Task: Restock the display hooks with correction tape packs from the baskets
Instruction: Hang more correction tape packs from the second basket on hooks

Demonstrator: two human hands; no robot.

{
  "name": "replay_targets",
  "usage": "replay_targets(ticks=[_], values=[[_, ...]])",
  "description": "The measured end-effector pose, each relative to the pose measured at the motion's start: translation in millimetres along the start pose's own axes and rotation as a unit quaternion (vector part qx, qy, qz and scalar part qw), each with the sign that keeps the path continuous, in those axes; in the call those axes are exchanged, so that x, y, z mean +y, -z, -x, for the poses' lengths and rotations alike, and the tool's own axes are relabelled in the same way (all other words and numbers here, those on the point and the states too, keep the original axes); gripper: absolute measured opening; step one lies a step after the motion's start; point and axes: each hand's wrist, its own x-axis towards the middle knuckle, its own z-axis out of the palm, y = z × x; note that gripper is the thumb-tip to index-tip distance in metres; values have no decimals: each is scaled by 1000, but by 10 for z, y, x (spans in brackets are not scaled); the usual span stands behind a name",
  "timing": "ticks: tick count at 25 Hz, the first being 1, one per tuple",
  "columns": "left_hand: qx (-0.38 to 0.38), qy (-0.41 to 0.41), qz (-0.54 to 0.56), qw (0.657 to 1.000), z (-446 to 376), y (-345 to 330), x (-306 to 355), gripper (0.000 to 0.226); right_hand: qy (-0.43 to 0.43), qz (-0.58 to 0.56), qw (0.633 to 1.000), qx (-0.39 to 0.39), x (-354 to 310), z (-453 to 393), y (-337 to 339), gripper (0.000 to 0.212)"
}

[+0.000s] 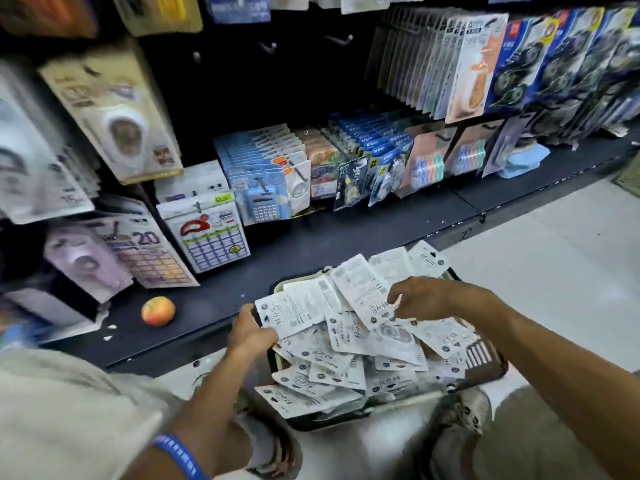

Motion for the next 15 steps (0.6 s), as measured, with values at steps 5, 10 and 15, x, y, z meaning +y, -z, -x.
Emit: replay_targets(ticks=[5,10,15], values=[[111,-163,-78,977,-50,454,444,75,16,167,982,84,-382,-49,99,38],[91,-262,-115,954,-89,-212,472,60,100,-19,989,109,-57,-521,-101,38],[60,-319,-146,934,-445,-758,423,45,141,149,971,126,298,-1246,-386,95]])
